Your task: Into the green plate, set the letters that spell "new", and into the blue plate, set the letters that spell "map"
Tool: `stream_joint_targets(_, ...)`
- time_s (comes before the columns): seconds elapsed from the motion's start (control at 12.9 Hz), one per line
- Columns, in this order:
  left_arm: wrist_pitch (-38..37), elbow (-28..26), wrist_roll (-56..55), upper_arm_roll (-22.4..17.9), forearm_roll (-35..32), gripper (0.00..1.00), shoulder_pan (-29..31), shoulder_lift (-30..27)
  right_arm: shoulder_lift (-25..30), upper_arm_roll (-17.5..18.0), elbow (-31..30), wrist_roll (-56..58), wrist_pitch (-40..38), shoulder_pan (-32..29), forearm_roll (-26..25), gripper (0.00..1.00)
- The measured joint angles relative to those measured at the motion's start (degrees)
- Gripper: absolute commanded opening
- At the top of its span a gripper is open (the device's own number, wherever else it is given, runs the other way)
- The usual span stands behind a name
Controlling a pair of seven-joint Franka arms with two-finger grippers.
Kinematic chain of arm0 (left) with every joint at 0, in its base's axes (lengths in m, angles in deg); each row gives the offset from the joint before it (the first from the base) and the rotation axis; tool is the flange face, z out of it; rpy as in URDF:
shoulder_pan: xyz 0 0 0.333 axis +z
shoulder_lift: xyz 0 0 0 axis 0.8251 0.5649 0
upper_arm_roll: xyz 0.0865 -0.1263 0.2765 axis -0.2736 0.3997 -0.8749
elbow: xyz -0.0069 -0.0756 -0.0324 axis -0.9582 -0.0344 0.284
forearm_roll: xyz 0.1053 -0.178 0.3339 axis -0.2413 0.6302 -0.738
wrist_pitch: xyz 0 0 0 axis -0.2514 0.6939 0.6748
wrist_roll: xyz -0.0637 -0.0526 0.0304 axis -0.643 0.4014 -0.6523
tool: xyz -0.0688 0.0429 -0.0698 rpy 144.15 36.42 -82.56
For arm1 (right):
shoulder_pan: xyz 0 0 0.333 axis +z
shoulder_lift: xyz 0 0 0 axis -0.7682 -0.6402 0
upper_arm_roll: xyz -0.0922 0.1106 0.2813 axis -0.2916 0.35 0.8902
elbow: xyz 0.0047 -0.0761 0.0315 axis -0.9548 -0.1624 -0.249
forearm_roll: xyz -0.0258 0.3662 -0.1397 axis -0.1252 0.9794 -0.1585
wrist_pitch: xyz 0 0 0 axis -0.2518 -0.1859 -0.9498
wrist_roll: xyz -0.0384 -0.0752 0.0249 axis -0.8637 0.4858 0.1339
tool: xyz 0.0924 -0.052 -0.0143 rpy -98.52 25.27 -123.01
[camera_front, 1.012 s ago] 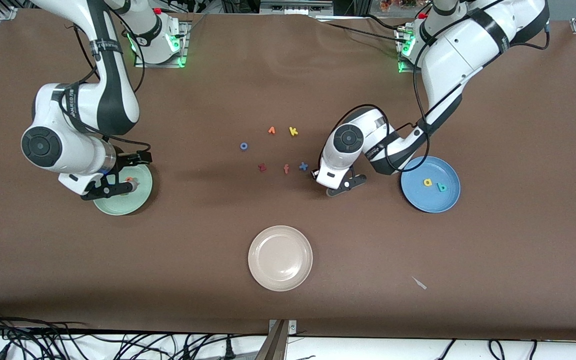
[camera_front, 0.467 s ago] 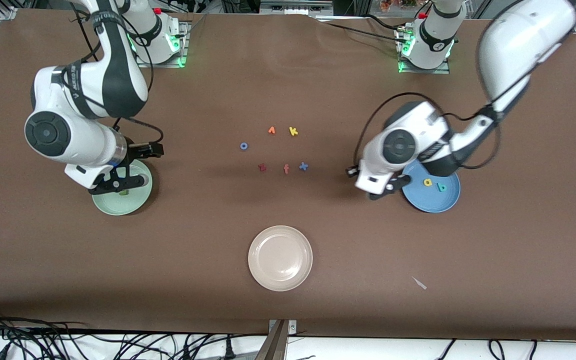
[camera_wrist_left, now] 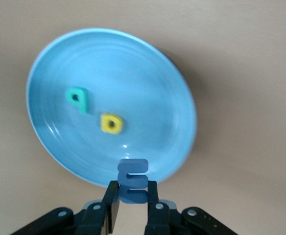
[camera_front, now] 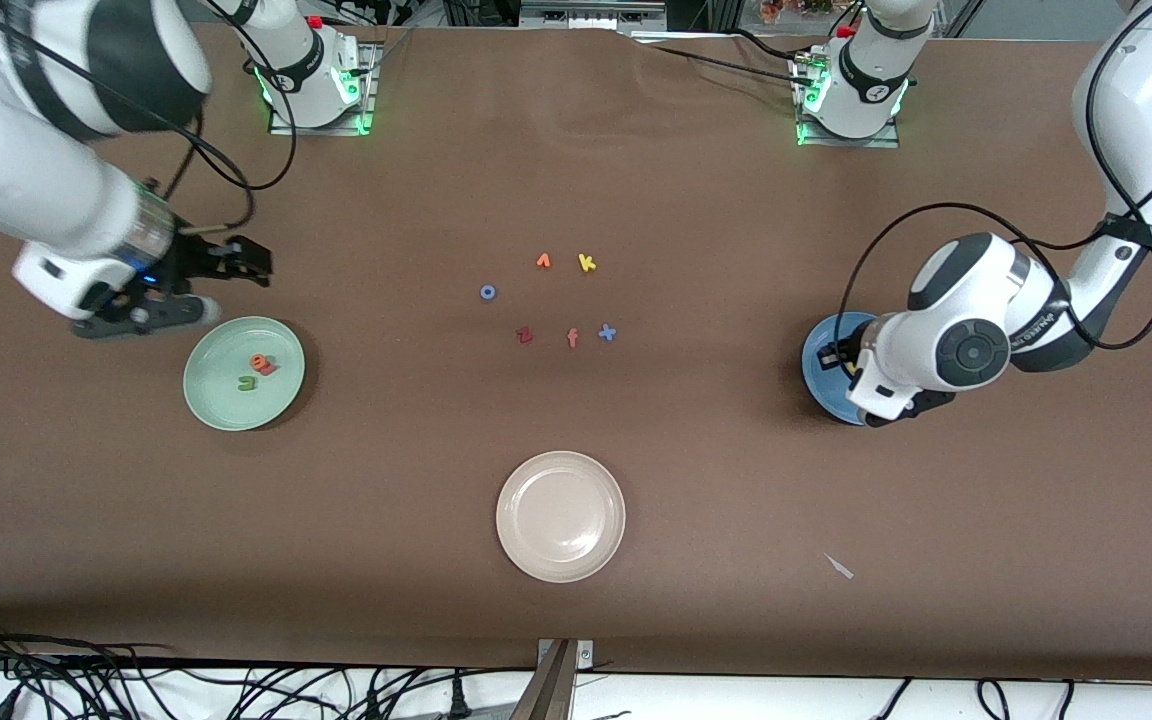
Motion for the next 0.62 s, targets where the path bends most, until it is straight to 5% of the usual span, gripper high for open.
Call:
stream_joint_targets(0.23,7.5,-0.5,1.4,-4.5,-1.1,0.23,-0.8,1.9,4.9,0.4,-0.3,0.0,-3.7,-2.6,0.0,1.00)
stream_joint_targets(0.39,9.0,-0.5,1.5,-5.5,-1.1,0.98,-1.6,2.8,6.5,-0.3,-0.3,0.0,-6.3,-3.1,0.0,1.00)
stream_joint_targets(0.62,9.1,-0.2,1.5,-5.4,-1.1,1.00,-2.3,2.8,6.6,-1.7,-0.3,0.1,-7.0,-3.6,0.0,1.00)
